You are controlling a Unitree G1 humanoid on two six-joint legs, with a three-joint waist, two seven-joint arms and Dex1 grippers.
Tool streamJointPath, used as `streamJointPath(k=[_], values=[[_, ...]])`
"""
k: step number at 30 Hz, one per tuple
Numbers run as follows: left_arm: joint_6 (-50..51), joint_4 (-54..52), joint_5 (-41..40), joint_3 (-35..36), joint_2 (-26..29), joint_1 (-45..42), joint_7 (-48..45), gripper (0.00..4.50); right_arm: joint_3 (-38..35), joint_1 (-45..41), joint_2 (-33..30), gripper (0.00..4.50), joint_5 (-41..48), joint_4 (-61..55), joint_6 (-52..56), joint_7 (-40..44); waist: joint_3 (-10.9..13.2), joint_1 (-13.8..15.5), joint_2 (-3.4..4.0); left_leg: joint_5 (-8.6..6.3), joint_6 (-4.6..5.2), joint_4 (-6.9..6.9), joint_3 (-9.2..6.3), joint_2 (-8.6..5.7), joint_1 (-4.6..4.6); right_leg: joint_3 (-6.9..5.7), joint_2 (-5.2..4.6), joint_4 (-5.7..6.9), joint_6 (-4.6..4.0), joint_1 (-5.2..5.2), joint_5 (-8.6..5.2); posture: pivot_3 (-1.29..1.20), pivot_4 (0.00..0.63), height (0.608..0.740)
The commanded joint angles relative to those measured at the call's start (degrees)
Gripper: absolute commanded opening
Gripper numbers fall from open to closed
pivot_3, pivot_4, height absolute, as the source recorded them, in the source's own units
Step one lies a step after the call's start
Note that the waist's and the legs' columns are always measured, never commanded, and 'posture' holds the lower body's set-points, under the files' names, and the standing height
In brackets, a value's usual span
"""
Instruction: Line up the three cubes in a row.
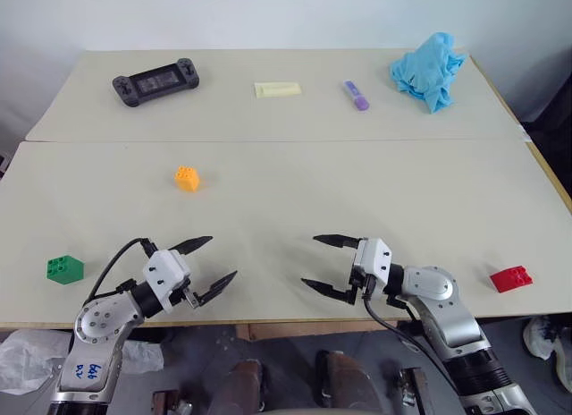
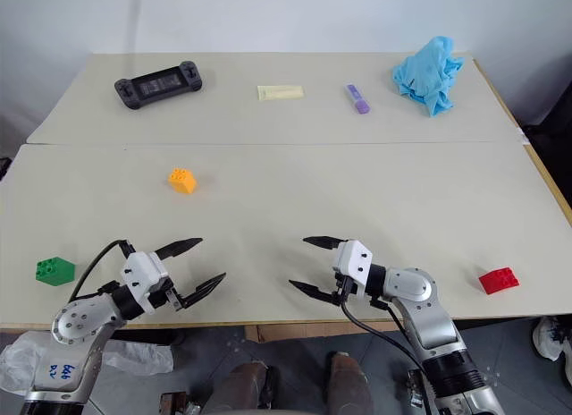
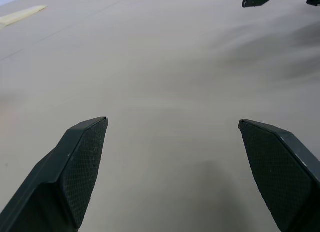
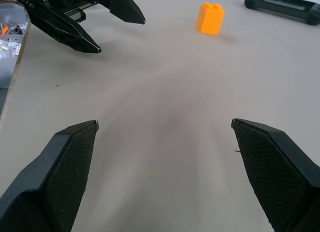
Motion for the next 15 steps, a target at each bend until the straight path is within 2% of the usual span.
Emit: streamJointPath(k=[1, 9, 15], values=[[-0.5, -1.3, 0.5, 0.6, 0.9, 0.1, 0.4, 4.46, -0.4, 0.2, 0.5, 4.50, 0.9, -1.8, -0.5, -0.8, 0.0, 0.0, 0.00, 0.00, 0.00, 0.00, 0.00, 0.00, 0.00, 0.00, 0.00, 0.00, 0.00, 0.00, 0.00, 0.00, 0.150, 0.740], [8.1, -4.7, -10.9, 1.5, 0.5, -1.9, -3.3, 4.46, -4.8, 2.0, -1.6, 4.50, 3.2, -6.6, 2.4, -3.6, 0.0, 0.3, 0.00, 0.00, 0.00, 0.04, -0.01, -0.02, -0.01, 0.01, -0.04, 0.00, 0.00, 0.01, 0.00, 0.00, 0.150, 0.740], [12.0, -5.8, -11.2, -3.8, 0.3, -8.2, -6.4, 4.46, -22.8, 9.9, -12.5, 4.50, 17.4, -24.3, 20.0, -8.2, 0.0, 1.6, 0.06, 0.00, 0.01, 0.10, -0.03, -0.07, -0.03, 0.00, -0.09, -0.14, 0.01, 0.04, 0.00, 0.00, 0.150, 0.740]])
